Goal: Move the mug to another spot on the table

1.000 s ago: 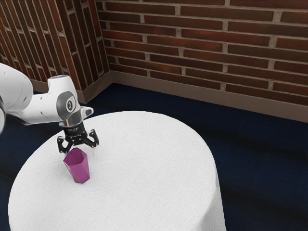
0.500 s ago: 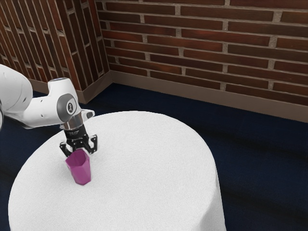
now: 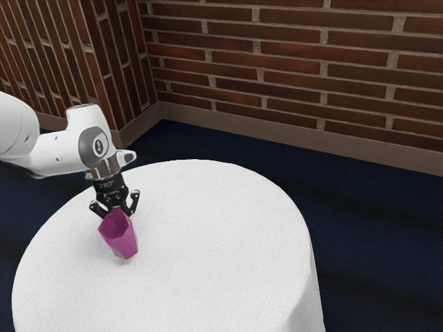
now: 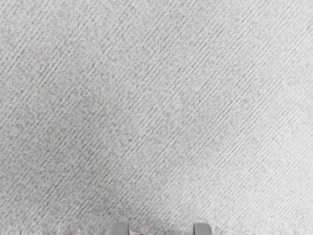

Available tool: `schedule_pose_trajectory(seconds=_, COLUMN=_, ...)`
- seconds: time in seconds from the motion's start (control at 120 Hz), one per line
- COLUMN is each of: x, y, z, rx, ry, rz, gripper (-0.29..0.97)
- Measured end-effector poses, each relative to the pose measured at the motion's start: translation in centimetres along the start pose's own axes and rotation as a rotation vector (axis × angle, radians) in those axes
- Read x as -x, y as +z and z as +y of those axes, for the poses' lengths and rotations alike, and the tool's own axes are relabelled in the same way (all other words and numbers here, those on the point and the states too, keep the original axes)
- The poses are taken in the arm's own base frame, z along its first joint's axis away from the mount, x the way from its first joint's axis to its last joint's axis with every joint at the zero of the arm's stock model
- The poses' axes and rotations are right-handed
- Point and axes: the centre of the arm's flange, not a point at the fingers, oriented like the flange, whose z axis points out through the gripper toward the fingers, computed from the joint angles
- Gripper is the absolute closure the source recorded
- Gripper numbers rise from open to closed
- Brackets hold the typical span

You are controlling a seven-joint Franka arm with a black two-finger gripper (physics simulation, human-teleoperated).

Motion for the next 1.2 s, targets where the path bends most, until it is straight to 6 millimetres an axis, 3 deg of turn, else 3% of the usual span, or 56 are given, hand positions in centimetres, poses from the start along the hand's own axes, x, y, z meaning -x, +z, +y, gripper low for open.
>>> schedule_pose_trajectory(seconds=0.175, x=2.7, y=1.2, z=4.2, rx=-0.007, ry=0.061, rz=-0.058, gripper=0.74)
schedule_pose_trajectory(seconds=0.392, x=5.4, y=2.5, z=7.8, rx=0.008, ry=0.075, rz=-0.142, gripper=0.77)
schedule_pose_trajectory(seconds=0.567, x=6.2, y=3.3, z=9.0, rx=0.003, ry=0.064, rz=-0.169, gripper=0.78)
schedule_pose_trajectory(seconds=0.767, x=6.2, y=3.5, z=9.1, rx=0.017, ry=0.043, rz=-0.184, gripper=0.35)
schedule_pose_trajectory(seconds=0.95, x=6.3, y=3.3, z=9.3, rx=0.024, ry=0.041, rz=-0.182, gripper=0.15)
schedule_pose_trajectory(seconds=1.033, x=5.9, y=1.8, z=10.2, rx=0.04, ry=0.057, rz=-0.154, gripper=0.1)
schedule_pose_trajectory(seconds=1.1, x=5.2, y=-1.0, z=11.3, rx=0.058, ry=0.085, rz=-0.102, gripper=0.07)
schedule_pose_trajectory(seconds=1.2, x=4.1, y=-8.7, z=13.3, rx=0.054, ry=0.176, rz=0.015, gripper=0.05)
